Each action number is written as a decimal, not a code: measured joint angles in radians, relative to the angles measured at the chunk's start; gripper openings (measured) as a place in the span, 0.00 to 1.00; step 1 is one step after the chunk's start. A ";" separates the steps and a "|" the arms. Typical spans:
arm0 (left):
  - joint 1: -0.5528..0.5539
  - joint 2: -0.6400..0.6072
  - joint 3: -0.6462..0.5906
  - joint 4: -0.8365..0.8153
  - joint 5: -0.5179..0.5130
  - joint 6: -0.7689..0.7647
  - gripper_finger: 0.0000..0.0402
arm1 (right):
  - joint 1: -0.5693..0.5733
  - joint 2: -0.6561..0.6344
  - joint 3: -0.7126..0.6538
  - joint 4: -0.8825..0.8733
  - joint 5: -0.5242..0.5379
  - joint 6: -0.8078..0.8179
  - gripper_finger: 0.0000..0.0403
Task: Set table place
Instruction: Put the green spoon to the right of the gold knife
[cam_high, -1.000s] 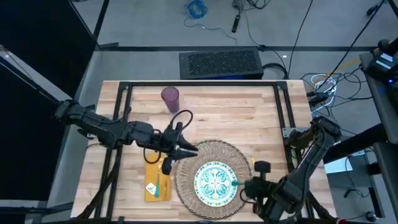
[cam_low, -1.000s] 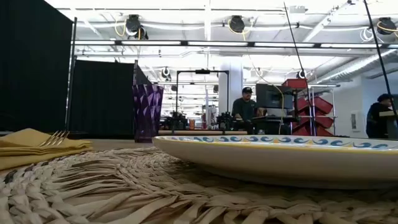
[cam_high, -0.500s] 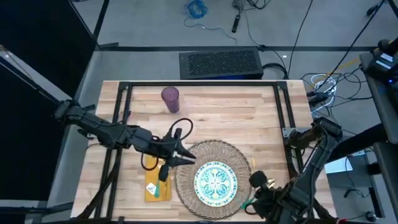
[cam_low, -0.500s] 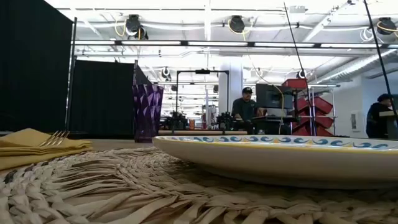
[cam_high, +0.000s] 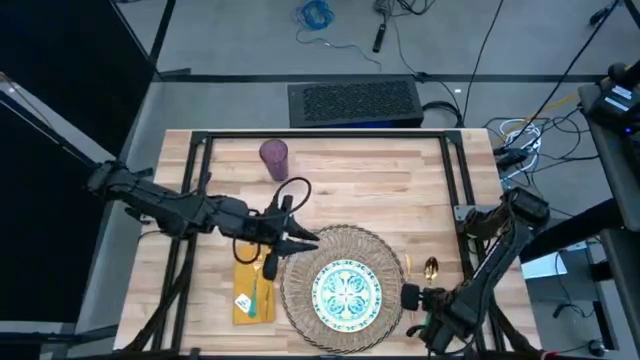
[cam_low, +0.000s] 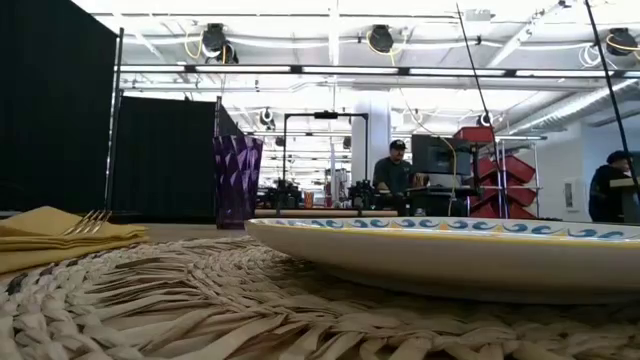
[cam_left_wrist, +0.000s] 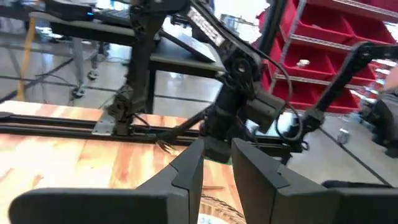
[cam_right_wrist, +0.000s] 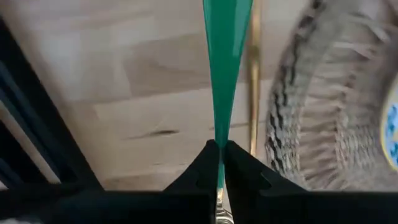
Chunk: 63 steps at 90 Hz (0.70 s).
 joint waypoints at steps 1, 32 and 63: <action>0.000 0.000 0.000 0.001 -0.005 0.000 0.17 | 0.000 -0.002 -0.006 0.002 0.000 -0.008 0.00; 0.000 0.000 0.000 0.087 -0.060 0.007 0.17 | 0.009 -0.081 -0.217 0.213 -0.048 -0.087 0.00; 0.000 0.000 0.000 0.104 -0.074 0.005 0.17 | -0.017 -0.101 -0.293 0.316 -0.076 -0.111 0.00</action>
